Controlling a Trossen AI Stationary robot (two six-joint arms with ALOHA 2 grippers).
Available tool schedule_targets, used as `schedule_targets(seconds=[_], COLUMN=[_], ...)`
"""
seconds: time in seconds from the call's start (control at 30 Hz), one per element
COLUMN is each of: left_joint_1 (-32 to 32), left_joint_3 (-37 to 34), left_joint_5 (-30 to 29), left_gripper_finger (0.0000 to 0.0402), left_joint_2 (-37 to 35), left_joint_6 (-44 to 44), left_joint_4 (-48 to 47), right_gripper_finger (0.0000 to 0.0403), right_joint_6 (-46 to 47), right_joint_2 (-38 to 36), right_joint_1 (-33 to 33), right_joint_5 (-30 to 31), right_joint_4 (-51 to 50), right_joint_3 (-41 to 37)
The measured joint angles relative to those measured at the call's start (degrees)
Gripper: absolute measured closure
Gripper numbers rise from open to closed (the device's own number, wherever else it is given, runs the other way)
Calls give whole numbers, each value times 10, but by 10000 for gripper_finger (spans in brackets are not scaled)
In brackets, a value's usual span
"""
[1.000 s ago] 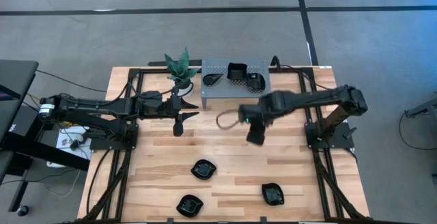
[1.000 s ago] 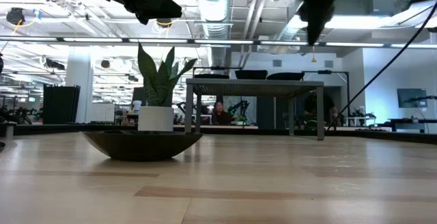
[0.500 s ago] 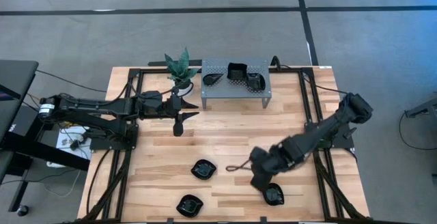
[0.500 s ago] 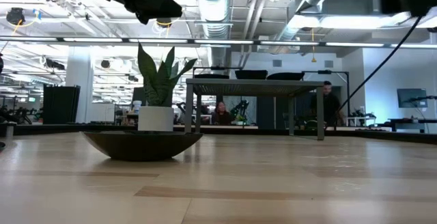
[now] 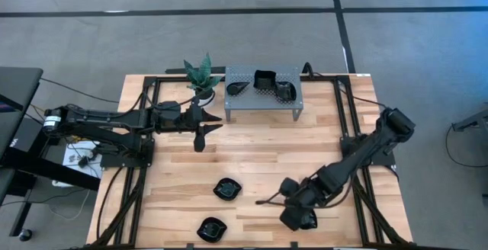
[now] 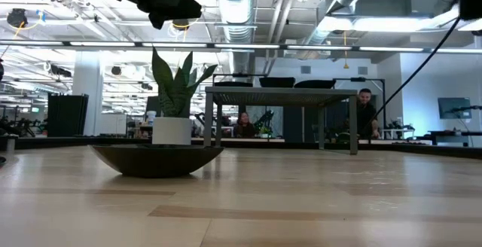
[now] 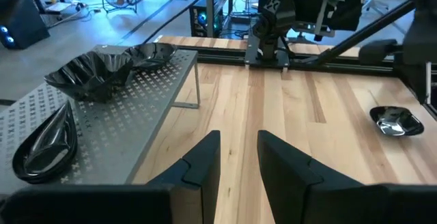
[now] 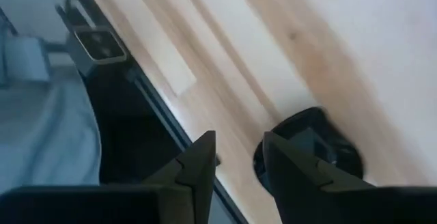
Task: Pick & Place Mini shaped plates
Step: Stack the right leaf-shaped plate on top of the leaf-shaped plate on the shelf
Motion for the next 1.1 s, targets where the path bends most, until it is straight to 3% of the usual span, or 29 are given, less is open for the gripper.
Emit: schedule_targets(seconds=[0.23,0.57,1.1], left_joint_1=[0,0,0], left_joint_3=[0,0,0], left_joint_5=[0,0,0], left_gripper_finger=[302,302,302], left_joint_2=[0,0,0], left_joint_6=[2,63,65], left_joint_4=[19,109,136], right_gripper_finger=[285,285,285], right_joint_6=[13,122,171], right_joint_2=[80,132,137], right_joint_1=[-5,-13,4], right_joint_5=[-52,-106,-87], right_joint_4=[42,53,17], right_joint_3=[0,3,11])
